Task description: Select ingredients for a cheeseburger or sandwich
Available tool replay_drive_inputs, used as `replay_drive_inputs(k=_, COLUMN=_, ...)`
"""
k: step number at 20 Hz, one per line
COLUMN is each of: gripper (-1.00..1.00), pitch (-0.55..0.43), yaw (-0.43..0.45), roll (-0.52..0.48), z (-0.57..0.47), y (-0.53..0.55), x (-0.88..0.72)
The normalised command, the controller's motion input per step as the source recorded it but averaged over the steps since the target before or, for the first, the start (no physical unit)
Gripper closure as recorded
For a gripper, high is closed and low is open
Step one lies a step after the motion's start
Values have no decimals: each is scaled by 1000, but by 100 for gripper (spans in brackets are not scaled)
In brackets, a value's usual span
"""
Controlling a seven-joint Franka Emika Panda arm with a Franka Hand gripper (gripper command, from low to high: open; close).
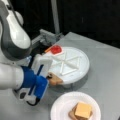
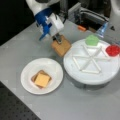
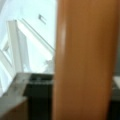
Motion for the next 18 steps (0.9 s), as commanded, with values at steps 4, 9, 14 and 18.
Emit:
replay_drive_inputs(k=4, gripper=100, pitch=67, yaw=289, roll=113, z=-69, y=-255, x=630)
replay_drive_inputs(k=9, gripper=100, pitch=34, yaw=290, roll=117, z=-44, y=-239, x=637)
replay_drive_inputs(k=14, gripper=100, pitch=22, yaw=312, roll=136, z=-44, y=-357, x=476)
replay_drive_inputs(k=18, gripper=100, pitch=31, yaw=302, roll=149, z=-66, y=-379, x=477)
